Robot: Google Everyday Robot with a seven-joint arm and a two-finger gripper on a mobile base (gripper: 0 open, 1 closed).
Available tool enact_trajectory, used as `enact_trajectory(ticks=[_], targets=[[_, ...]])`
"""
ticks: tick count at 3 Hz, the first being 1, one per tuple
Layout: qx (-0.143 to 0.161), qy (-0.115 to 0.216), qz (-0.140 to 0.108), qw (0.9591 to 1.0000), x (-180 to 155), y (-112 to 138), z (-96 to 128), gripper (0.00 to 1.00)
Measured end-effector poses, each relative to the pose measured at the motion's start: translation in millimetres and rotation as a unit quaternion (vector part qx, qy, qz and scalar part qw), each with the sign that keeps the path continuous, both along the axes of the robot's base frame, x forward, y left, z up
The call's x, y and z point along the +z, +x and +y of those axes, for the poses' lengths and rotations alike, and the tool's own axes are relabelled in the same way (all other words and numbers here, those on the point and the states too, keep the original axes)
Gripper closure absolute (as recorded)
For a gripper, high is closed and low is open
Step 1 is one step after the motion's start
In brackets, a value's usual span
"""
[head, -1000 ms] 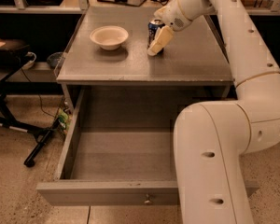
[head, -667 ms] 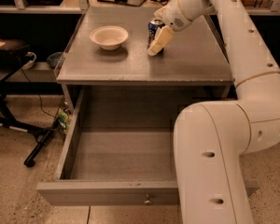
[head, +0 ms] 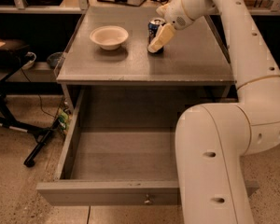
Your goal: Place pepsi can into top drawer
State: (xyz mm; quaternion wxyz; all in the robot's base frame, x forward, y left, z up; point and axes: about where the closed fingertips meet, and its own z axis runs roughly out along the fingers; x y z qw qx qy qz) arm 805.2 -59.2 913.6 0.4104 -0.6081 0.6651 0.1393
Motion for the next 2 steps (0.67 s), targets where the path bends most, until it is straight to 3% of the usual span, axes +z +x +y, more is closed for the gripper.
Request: enact_trajectory(ticks=[2], targets=[[-0.002, 0.043, 0.032, 0.9986, -14.4, -6.8, -16.9, 0.0]])
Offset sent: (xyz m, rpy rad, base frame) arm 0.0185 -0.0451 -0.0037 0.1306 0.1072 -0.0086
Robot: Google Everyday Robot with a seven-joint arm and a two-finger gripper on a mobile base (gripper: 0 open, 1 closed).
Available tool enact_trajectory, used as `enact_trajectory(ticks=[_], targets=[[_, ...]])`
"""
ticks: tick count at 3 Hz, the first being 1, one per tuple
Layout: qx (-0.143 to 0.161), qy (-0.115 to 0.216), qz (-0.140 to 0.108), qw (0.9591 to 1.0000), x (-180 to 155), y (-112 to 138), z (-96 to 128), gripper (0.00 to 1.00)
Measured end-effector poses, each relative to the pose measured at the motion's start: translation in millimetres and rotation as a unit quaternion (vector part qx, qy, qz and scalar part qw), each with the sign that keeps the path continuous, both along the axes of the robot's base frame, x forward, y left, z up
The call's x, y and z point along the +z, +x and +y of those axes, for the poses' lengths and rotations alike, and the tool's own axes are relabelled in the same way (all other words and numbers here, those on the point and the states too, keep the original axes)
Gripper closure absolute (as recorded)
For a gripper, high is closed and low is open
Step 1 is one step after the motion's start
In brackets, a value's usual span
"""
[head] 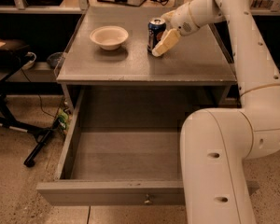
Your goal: Place pepsi can into top drawer
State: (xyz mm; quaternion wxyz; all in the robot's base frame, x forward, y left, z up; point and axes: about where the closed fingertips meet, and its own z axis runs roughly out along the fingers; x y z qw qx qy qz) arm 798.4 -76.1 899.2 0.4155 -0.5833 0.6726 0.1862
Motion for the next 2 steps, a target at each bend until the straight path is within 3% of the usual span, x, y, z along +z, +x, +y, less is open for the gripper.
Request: enact_trajectory(ticks=[2], targets=[[0.019, -0.018, 0.042, 0.9988, -35.6, -4.3, 13.1, 0.02]])
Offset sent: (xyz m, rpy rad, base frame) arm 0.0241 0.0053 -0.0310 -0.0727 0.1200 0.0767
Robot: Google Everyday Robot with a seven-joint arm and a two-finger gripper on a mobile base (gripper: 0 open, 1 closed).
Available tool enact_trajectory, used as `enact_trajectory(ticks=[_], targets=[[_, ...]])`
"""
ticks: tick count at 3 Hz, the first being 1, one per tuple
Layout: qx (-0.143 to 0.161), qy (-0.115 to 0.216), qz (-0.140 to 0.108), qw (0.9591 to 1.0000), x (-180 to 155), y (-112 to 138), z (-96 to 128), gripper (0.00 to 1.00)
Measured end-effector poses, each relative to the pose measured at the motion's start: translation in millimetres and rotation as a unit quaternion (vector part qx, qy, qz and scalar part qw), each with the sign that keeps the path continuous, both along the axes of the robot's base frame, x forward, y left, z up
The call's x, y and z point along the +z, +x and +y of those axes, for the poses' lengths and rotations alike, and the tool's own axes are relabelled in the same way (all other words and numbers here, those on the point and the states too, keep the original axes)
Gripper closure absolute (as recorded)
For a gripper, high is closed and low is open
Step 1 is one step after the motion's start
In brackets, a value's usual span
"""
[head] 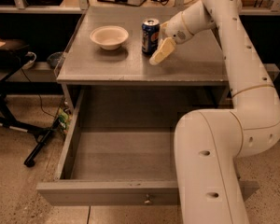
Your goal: Place pepsi can into top drawer
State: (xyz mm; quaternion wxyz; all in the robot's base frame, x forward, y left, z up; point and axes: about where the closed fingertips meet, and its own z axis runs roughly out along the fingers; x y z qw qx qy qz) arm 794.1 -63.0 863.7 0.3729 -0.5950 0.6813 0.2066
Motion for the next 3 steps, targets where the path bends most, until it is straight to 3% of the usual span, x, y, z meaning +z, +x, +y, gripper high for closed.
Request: enact_trajectory(ticks=[1, 2, 3], targets=[[0.0, 0.0, 0.0, 1.0, 0.0, 0.0, 0.0, 0.25], [0.0, 0.0, 0.0, 1.0, 0.0, 0.0, 0.0, 0.56], [0.0, 0.0, 0.0, 1.0, -0.1, 0.0, 0.1, 0.79]])
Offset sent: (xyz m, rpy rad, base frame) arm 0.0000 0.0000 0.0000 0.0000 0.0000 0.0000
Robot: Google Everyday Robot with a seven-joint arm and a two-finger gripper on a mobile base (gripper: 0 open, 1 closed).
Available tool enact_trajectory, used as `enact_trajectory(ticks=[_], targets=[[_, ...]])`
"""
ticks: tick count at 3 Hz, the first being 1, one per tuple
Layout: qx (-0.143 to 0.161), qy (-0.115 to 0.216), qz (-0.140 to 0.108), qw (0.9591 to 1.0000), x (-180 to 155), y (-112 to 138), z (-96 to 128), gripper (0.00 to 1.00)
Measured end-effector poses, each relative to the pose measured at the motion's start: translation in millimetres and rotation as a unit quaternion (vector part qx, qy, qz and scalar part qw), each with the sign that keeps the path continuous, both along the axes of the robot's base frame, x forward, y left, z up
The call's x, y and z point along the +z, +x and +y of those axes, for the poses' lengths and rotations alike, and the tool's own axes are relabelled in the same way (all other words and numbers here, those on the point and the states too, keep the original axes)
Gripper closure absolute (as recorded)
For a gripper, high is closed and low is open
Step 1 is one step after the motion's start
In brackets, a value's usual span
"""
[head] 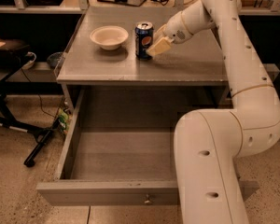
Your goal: Place pepsi can into top drawer
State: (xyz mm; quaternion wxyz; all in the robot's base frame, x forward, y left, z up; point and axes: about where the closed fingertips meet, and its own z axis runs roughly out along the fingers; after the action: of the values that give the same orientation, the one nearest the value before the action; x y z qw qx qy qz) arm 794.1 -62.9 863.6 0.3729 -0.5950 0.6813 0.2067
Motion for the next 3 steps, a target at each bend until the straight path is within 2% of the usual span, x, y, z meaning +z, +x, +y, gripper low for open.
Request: enact_trajectory(ticks=[1, 2, 3], targets=[[0.0, 0.0, 0.0, 1.0, -0.1, 0.0, 0.1, 1.0], [0.0, 0.0, 0.0, 1.0, -0.1, 0.0, 0.1, 1.0], [0.035, 0.005, -0.01, 0.9993, 8.5, -9.8, 14.4, 1.0]])
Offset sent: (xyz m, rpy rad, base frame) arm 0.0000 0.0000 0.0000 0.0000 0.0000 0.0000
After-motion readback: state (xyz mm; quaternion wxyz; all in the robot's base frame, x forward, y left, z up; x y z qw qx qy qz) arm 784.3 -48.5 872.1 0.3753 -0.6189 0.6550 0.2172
